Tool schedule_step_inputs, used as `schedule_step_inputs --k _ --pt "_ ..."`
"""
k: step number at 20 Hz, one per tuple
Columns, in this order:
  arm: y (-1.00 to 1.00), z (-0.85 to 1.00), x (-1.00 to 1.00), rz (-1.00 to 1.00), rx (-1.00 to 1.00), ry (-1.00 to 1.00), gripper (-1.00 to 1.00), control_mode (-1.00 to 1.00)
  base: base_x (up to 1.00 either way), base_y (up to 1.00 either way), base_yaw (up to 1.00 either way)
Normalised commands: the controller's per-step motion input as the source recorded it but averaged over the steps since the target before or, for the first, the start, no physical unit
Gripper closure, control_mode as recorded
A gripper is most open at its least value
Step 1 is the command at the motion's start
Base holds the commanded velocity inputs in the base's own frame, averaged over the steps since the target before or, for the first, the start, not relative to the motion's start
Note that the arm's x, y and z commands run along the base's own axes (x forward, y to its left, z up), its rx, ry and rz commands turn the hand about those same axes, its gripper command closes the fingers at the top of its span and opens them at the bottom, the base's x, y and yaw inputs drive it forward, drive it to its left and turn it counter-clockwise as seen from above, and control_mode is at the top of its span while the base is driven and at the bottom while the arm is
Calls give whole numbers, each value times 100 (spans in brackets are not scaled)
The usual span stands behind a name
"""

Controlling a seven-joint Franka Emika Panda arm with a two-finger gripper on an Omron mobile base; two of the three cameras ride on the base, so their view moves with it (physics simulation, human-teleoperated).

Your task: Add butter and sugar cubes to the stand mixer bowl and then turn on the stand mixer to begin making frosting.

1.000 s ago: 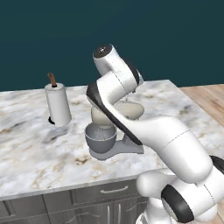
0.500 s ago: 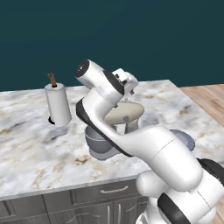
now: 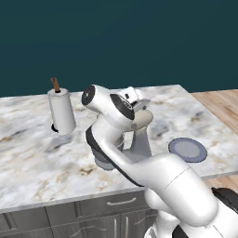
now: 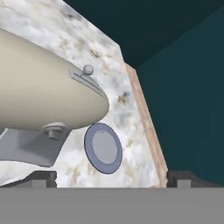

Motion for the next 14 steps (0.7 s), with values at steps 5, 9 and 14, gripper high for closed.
schedule_step_inputs --k 5,9,14 --pt "-15 -26 -2 -4 -2 -8 -100 -100 0 0 0" --pt "-13 -19 0 -3 -3 0 -100 -100 0 0 0" --pt "-7 -26 0 -1 -3 0 -100 -100 0 0 0"
